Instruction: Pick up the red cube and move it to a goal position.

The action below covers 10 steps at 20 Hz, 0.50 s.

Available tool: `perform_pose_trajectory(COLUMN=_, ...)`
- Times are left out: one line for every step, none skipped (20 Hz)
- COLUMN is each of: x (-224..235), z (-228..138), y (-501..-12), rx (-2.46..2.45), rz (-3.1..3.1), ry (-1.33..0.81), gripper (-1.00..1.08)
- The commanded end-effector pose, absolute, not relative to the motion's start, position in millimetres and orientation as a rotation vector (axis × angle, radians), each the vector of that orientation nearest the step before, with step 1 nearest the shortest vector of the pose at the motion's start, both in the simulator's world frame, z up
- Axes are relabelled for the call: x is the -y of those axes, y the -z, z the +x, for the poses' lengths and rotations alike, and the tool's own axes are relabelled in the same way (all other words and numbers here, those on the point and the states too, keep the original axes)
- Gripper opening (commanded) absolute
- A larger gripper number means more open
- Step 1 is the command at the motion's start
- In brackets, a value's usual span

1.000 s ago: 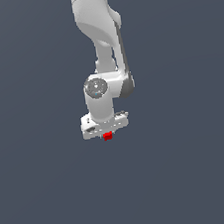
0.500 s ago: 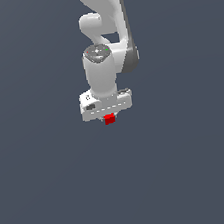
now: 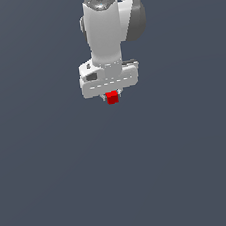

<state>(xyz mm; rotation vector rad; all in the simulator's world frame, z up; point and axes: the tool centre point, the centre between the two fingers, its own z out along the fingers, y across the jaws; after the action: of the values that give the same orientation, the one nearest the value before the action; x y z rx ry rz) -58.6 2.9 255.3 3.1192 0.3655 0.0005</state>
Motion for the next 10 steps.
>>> perform_pose_trajectory(x=-7.1, z=-65.5, y=-275.4, rx=-0.365, rz=3.119, ry=0.0, gripper=-1.0)
perform_pose_trajectory(x=-8.6, z=-67.6, y=-282.5, rx=-0.365, rz=3.12, ry=0.0, gripper=-1.0)
perform_pose_trajectory(x=-10.0, z=-69.5, y=-289.1, rx=-0.365, rz=3.12, ry=0.0, gripper=-1.0)
perform_pose_trajectory(x=-11.3, z=-71.2, y=-295.3, rx=-0.365, rz=3.12, ry=0.0, gripper=-1.0)
perform_pose_trajectory(x=-12.6, z=-72.8, y=-300.8, rx=-0.365, rz=3.12, ry=0.0, gripper=-1.0)
perform_pose_trajectory(x=-13.6, z=-74.2, y=-305.8, rx=-0.365, rz=3.12, ry=0.0, gripper=-1.0)
perform_pose_trajectory(x=-14.6, z=-75.4, y=-310.2, rx=-0.365, rz=3.12, ry=0.0, gripper=-1.0)
perform_pose_trajectory(x=-15.4, z=-76.4, y=-314.0, rx=-0.365, rz=3.12, ry=0.0, gripper=-1.0)
perform_pose_trajectory(x=-15.9, z=-77.3, y=-317.2, rx=-0.365, rz=3.12, ry=0.0, gripper=-1.0)
perform_pose_trajectory(x=-16.5, z=-77.9, y=-319.8, rx=-0.365, rz=3.12, ry=0.0, gripper=-1.0)
